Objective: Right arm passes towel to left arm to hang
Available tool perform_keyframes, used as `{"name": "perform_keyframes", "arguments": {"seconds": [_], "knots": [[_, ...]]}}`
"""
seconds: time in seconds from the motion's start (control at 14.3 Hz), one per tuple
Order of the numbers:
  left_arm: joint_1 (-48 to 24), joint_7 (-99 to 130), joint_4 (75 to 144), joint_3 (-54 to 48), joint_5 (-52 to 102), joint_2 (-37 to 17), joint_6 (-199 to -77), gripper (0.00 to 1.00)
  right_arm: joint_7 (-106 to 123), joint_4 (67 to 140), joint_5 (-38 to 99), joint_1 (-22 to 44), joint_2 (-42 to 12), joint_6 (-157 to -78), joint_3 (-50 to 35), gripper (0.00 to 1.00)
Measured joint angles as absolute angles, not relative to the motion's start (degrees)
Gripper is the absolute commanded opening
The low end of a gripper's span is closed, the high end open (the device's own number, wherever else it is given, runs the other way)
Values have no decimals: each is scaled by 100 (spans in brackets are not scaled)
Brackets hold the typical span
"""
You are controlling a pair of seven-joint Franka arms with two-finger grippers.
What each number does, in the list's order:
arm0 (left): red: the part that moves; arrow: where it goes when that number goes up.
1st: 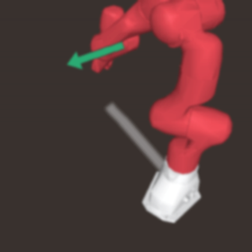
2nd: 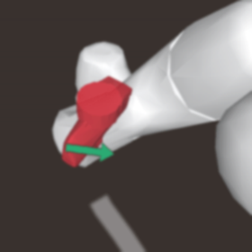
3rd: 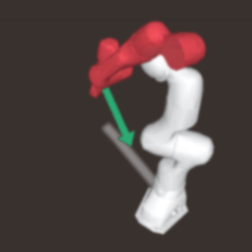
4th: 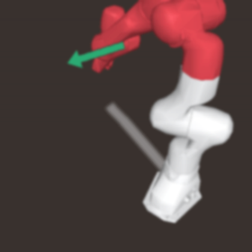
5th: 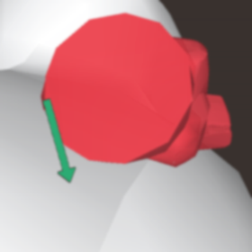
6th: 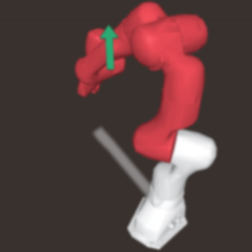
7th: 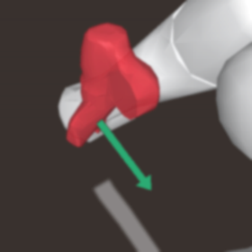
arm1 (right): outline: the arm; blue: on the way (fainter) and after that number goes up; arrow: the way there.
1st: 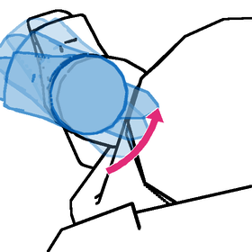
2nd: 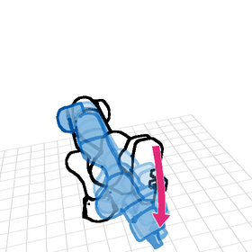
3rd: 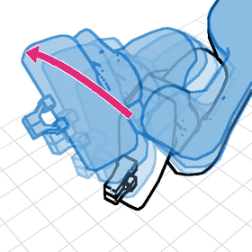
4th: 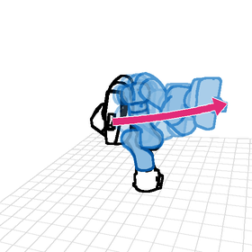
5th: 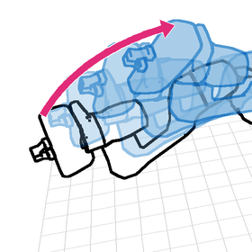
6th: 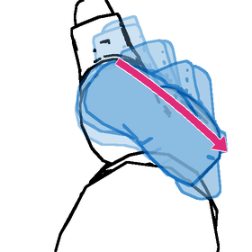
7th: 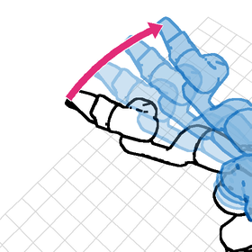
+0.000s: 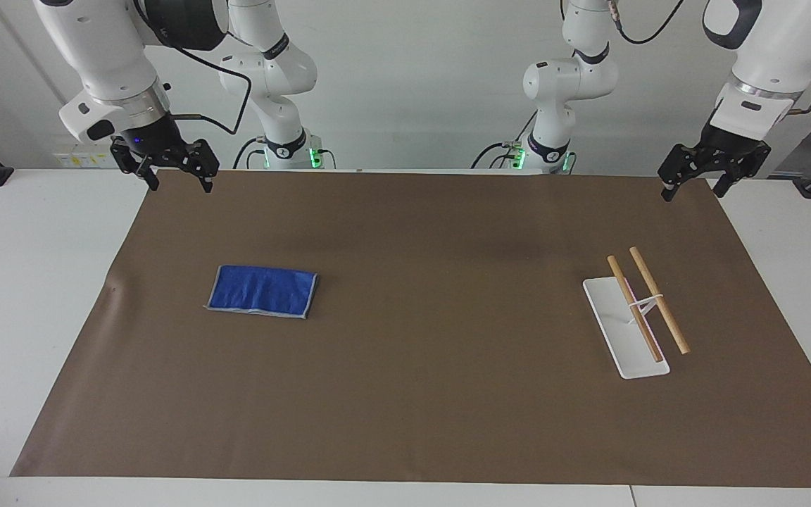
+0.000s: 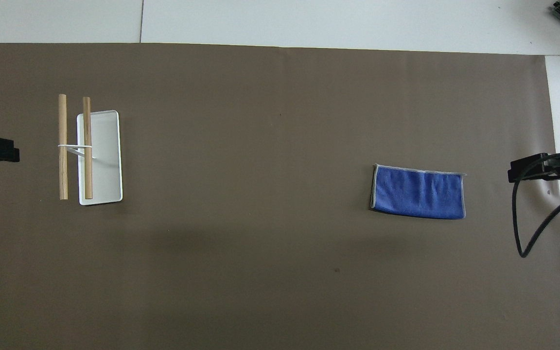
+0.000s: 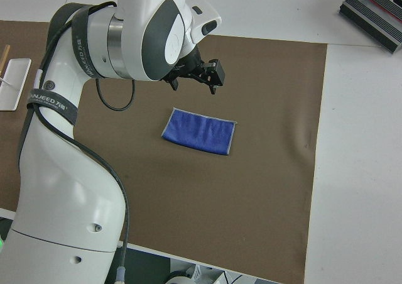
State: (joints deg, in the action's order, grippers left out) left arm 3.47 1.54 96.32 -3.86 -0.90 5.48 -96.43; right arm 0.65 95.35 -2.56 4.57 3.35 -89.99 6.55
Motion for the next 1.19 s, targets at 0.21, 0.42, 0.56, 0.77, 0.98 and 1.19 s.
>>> {"name": "perform_keyframes", "arguments": {"seconds": [0.21,0.42,0.56,0.77,0.98,1.19], "knots": [[347,154,9632,-386,-90,548,-9643,100,65,9535,-256,471,336,-8999,655,100],[347,154,9632,-386,-90,548,-9643,100,57,9535,-256,473,336,-8999,656,100],[347,154,9632,-386,-90,548,-9643,100,56,9536,-256,473,336,-8999,657,100],[347,154,9632,-386,-90,548,-9643,100,56,9541,-256,499,337,-9011,655,100],[347,154,9632,-386,-90,548,-9643,100,56,9658,-254,508,355,-9214,655,100],[347,154,9632,-386,-90,548,-9643,100,56,10069,-251,509,461,-9666,655,100]]}}
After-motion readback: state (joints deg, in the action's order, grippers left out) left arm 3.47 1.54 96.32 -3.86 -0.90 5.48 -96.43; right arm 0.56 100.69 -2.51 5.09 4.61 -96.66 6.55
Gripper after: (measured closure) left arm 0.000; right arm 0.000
